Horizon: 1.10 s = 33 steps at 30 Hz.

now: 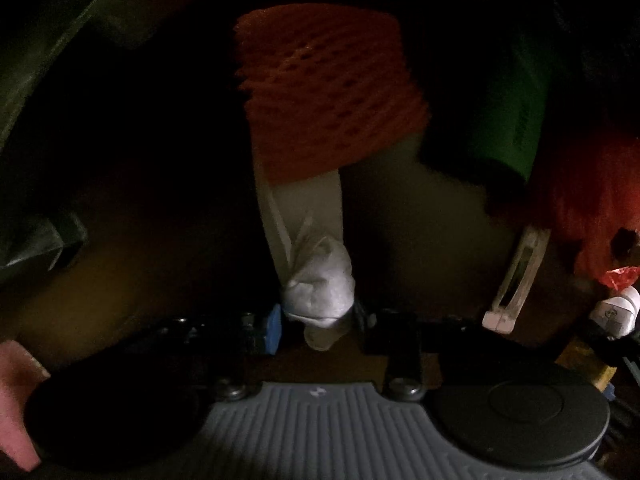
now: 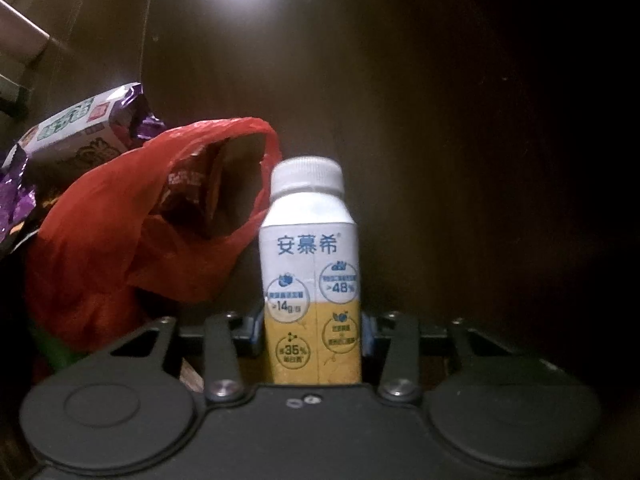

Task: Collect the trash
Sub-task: 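Grasp the white sock with left tool while right tool grasps drink bottle, then carry sock and bottle to the green bin and release both inside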

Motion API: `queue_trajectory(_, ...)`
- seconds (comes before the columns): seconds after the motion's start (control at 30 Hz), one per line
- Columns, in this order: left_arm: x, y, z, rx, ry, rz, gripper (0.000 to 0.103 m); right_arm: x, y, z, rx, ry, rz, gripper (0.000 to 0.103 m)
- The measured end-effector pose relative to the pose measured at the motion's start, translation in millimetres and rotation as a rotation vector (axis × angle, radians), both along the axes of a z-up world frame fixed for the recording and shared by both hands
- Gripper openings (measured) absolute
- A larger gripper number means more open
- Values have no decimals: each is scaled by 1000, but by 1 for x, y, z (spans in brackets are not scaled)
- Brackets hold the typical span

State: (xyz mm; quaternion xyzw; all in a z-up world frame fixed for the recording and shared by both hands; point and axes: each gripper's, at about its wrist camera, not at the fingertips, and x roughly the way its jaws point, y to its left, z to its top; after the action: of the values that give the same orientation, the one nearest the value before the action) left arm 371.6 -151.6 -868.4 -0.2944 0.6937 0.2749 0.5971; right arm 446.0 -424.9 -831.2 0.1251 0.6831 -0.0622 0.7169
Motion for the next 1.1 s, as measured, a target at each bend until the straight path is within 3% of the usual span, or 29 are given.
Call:
queue_trajectory(0.2, -3, -20, 40, 14, -4, -123, 31, -25, -6, 46, -14, 14, 48, 42)
queue_trajectory(0.43, -25, -51, 130, -9, -43, -257, 30, -42, -5, 153, 27, 14, 133, 41)
queue_trajectory(0.7, -35, -55, 284, -56, -119, -331, 30, -58, 9, 320, 79, -61, 314, 41)
queue_trajectory(0.87, -45, -41, 400, -34, -187, -370, 30, -71, 33, 421, 109, -102, 412, 41)
queue_trajectory(1.1, -66, -15, 535, 12, -308, -405, 30, -83, 89, 551, 139, -226, 545, 41)
